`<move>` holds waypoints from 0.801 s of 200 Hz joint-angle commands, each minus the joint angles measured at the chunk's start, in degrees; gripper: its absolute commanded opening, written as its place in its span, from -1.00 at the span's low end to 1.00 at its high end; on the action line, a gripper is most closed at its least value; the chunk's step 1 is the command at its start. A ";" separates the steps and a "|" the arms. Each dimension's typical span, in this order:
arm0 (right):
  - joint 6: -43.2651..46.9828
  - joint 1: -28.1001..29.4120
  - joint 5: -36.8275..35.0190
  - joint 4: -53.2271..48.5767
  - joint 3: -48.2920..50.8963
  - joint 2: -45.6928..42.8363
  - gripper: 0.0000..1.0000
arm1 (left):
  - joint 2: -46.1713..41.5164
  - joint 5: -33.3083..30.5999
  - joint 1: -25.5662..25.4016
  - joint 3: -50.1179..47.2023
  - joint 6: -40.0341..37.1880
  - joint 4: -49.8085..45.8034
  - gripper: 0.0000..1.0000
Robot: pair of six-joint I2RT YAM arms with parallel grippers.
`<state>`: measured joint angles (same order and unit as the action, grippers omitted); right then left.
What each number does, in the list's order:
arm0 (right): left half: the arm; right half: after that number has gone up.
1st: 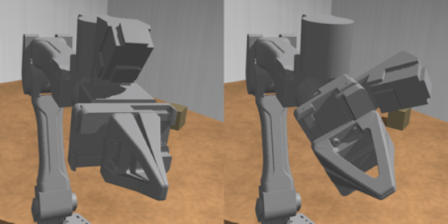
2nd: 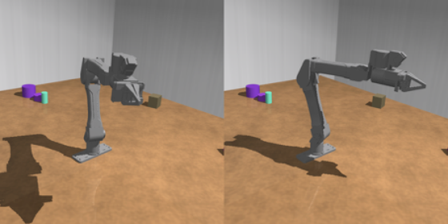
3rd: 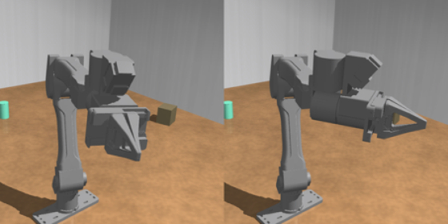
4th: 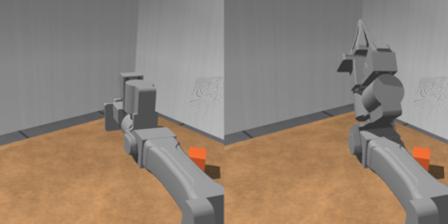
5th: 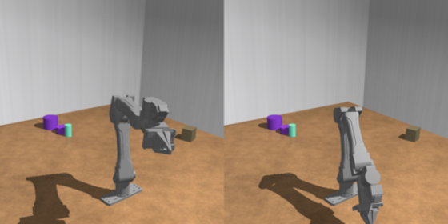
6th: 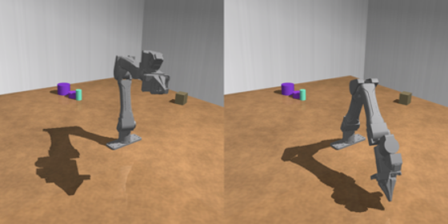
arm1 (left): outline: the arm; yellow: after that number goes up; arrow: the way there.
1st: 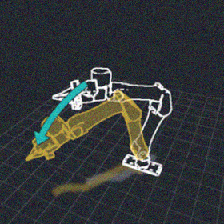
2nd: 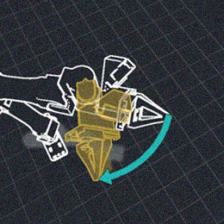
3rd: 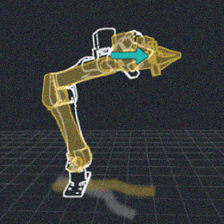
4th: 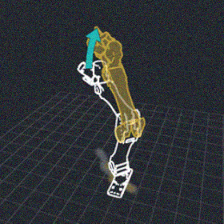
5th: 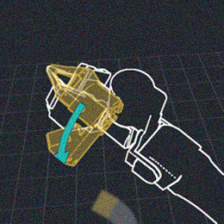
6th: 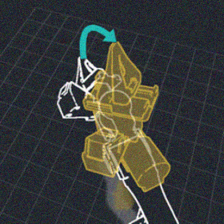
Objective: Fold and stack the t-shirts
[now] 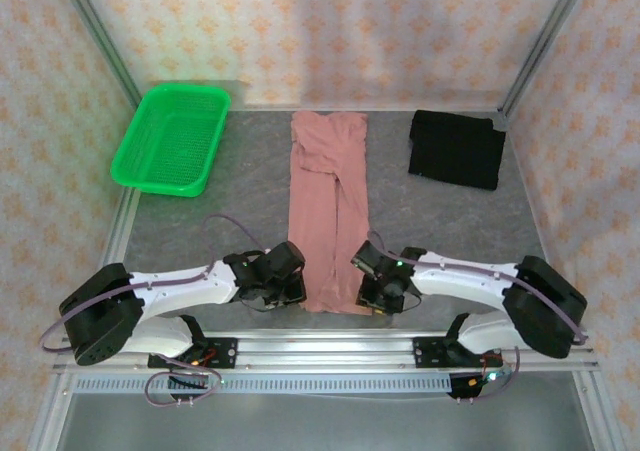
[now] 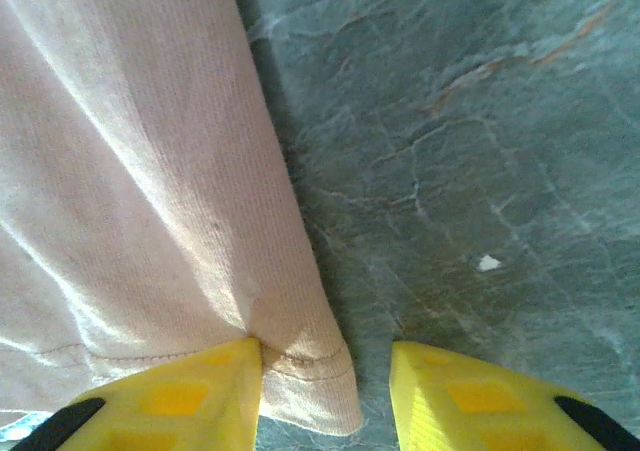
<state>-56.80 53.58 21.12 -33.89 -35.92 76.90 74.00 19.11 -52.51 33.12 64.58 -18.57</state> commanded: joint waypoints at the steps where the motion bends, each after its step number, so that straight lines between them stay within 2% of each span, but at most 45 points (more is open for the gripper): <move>1: 0.89 0.49 -0.42 10.53 -2.13 4.16 -0.29 | -1.16 -0.46 -0.54 -1.04 0.04 0.36 -0.83; 47: 1.33 0.49 -0.45 9.50 -4.11 5.73 -0.48 | -2.06 -0.51 -0.56 -1.43 -0.12 -0.15 -0.83; 93: 2.90 0.56 -0.55 5.62 -6.31 5.79 -1.00 | -3.36 -0.86 -0.55 -2.12 -0.11 -1.15 -0.83; 133: 1.95 0.54 -2.30 0.36 -3.99 -0.88 -1.00 | -6.84 -4.72 -0.40 -2.79 -0.01 -6.75 -0.85; 160: 0.48 0.51 -1.64 -1.96 -1.67 -5.69 -1.00 | -8.74 -5.35 -0.61 -3.80 1.40 -6.60 -0.86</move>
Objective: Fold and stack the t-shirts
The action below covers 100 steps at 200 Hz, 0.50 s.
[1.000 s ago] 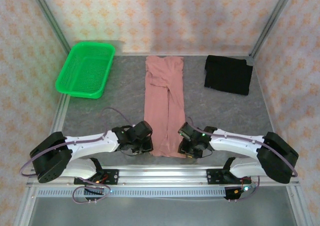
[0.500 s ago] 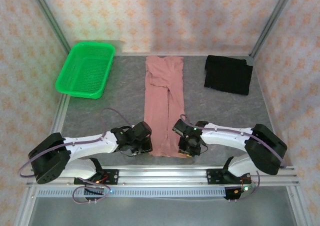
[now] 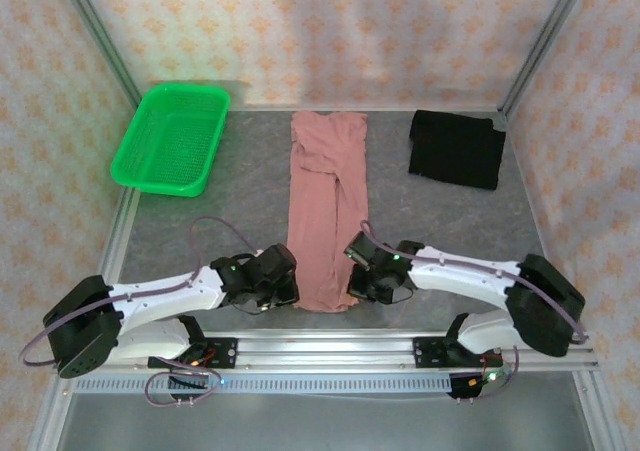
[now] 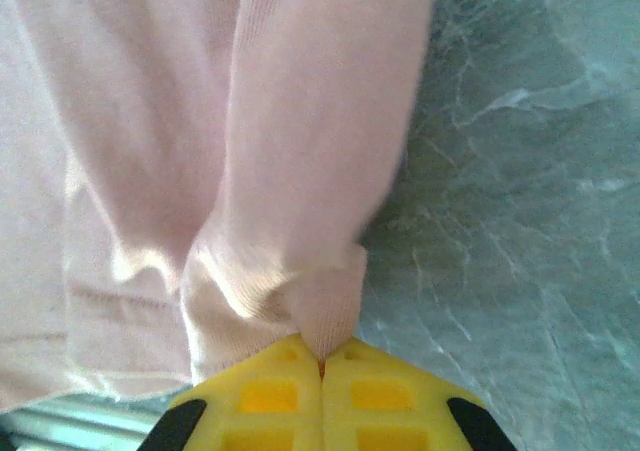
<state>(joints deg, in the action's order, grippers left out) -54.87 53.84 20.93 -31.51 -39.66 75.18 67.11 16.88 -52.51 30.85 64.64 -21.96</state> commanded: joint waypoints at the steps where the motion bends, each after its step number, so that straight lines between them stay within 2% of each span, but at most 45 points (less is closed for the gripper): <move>1: -1.46 0.27 -1.43 -4.48 2.19 -4.06 -1.00 | -2.00 -3.15 -0.61 -1.56 1.35 -3.20 -0.87; 42: -2.54 0.65 -1.14 -7.80 4.73 -7.04 -1.00 | -4.32 -3.57 -1.76 -3.64 3.01 -2.29 -0.87; 76: -4.57 0.82 -0.68 -9.67 6.47 -12.74 -1.00 | -7.27 -4.51 -6.04 -5.46 6.62 -2.31 -0.87; 100: -6.22 2.96 0.03 -9.90 7.31 -14.61 -1.00 | -7.69 -5.42 -9.08 -5.44 8.88 -2.32 -0.86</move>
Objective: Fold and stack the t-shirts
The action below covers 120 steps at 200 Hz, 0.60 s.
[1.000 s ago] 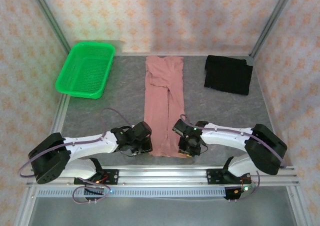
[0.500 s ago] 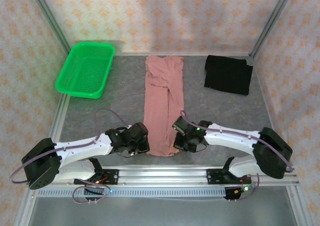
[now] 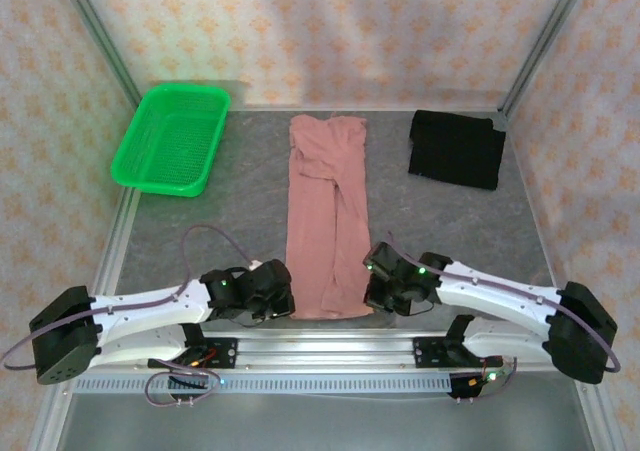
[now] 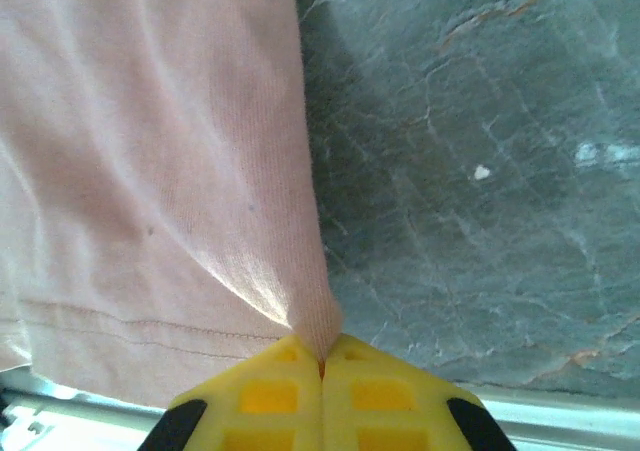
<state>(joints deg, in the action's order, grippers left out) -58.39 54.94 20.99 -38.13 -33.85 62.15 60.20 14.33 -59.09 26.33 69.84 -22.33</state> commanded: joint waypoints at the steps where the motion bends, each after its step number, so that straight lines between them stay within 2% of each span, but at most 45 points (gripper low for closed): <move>1: -2.79 1.99 0.08 -3.23 1.54 -1.63 -1.00 | -0.79 -2.93 -2.69 -0.88 3.74 -1.94 -0.86; 51: -6.20 7.80 -1.69 -6.73 0.98 -3.25 -1.00 | -2.70 -5.16 -6.02 1.94 5.61 -7.90 -0.89; 92: -4.05 7.48 -4.78 -9.97 -3.18 -3.76 -1.00 | -6.74 -7.88 -5.71 2.82 7.55 -8.92 -0.89; 120: 1.84 3.80 -5.14 -13.38 -10.53 -0.10 -1.00 | -6.82 -6.60 -1.38 6.13 5.20 -9.39 -0.89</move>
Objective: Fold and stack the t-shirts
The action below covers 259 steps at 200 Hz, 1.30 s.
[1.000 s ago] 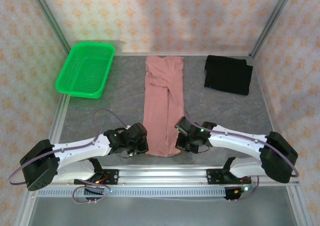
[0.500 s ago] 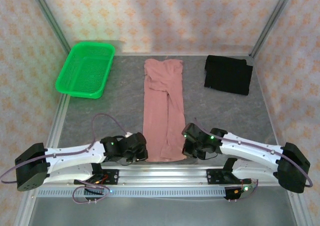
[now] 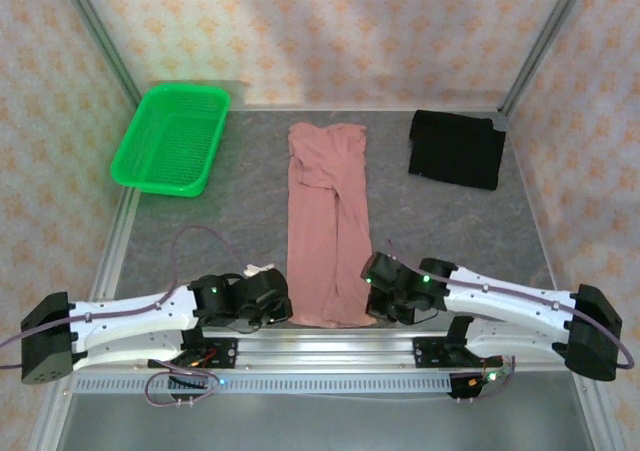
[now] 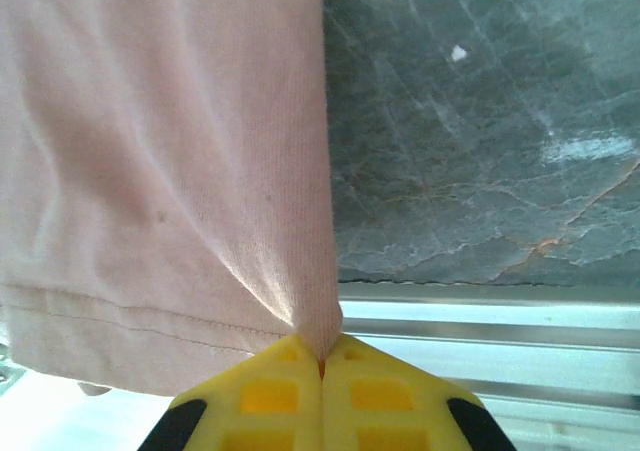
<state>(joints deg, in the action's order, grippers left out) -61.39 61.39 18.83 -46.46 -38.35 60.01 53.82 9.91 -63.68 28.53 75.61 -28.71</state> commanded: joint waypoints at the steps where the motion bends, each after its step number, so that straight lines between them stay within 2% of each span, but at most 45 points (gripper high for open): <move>1: 5.11 -2.88 -2.91 -5.09 -6.25 2.17 -1.00 | -0.41 -2.05 3.39 4.09 -0.69 -3.06 -0.89; 25: 11.58 -8.49 -2.28 -7.63 -12.45 5.21 -1.00 | 1.60 0.01 8.19 7.88 -4.59 -3.55 -0.89; 94: 29.52 -23.13 0.77 -14.52 -28.53 17.13 -1.00 | 14.64 5.68 20.88 23.16 -17.66 -6.74 -0.90; 139: 37.95 -30.27 2.94 -16.12 -36.93 25.69 -1.00 | 22.93 6.79 25.45 32.85 -24.60 -10.07 -0.92; 206: 45.35 -34.88 1.42 -18.58 -52.97 39.62 -1.00 | 31.55 7.85 30.98 39.09 -28.74 -10.24 -0.93; 259: 46.76 -36.61 2.30 -17.62 -57.72 47.91 -1.00 | 39.76 7.98 33.66 44.05 -31.14 -9.51 -0.96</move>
<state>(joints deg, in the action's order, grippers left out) -16.67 25.74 21.71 -62.17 -93.30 104.92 91.18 17.65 -31.05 69.69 47.00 -36.97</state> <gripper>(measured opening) 0.042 0.052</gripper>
